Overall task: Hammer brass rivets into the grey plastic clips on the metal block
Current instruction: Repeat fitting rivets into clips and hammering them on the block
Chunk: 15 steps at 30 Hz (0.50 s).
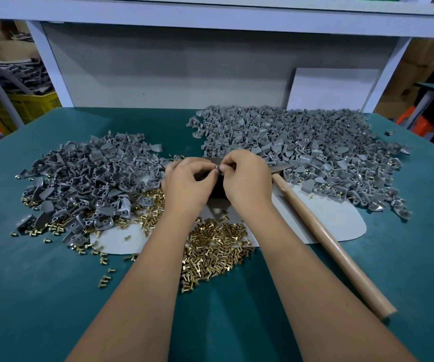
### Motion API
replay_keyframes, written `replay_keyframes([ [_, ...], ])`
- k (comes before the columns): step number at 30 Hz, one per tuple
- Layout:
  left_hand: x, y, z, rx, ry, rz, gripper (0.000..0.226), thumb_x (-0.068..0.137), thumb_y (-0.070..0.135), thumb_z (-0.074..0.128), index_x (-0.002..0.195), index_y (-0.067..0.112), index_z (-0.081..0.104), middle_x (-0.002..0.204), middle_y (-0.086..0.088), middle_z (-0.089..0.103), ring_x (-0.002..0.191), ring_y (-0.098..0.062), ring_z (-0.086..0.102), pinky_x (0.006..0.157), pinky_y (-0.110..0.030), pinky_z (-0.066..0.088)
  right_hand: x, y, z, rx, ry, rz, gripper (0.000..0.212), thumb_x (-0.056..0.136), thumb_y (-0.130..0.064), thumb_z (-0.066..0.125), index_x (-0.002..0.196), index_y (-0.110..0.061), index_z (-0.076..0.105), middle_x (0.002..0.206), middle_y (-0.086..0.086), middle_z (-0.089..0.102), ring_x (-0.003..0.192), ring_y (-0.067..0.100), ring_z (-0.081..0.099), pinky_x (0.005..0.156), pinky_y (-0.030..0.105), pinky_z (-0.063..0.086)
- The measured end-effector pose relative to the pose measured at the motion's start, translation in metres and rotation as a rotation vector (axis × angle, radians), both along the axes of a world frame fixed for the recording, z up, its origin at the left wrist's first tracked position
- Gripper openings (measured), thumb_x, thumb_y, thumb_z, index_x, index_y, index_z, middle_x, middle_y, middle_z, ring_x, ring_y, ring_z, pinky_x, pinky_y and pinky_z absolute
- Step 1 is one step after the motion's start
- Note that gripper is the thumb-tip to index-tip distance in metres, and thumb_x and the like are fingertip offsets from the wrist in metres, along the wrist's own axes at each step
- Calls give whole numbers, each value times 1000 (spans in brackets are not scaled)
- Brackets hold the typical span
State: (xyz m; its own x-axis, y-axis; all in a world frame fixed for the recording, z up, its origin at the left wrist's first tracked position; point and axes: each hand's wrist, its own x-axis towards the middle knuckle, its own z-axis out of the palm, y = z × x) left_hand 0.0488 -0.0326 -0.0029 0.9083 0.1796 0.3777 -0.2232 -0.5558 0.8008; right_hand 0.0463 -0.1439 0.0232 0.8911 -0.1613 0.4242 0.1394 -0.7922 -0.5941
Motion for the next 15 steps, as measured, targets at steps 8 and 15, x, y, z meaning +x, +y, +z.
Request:
replay_keyframes([
  [8, 2, -1, -3, 33, -21, -25, 17, 93, 29, 65, 105, 28, 77, 116, 11, 69, 128, -26, 39, 107, -47, 31, 1, 0, 5, -21, 58, 3, 17, 90, -21, 60, 74, -26, 62, 87, 0, 66, 80, 21, 56, 63, 28, 38],
  [15, 2, -1, -4, 5, -23, -5, 15, 92, 29, 66, 102, 29, 78, 112, 14, 70, 126, -23, 38, 106, -47, 32, -1, 0, -5, 52, -42, 32, 13, 88, -15, 62, 77, -19, 66, 87, -4, 65, 90, 19, 55, 76, 34, 46],
])
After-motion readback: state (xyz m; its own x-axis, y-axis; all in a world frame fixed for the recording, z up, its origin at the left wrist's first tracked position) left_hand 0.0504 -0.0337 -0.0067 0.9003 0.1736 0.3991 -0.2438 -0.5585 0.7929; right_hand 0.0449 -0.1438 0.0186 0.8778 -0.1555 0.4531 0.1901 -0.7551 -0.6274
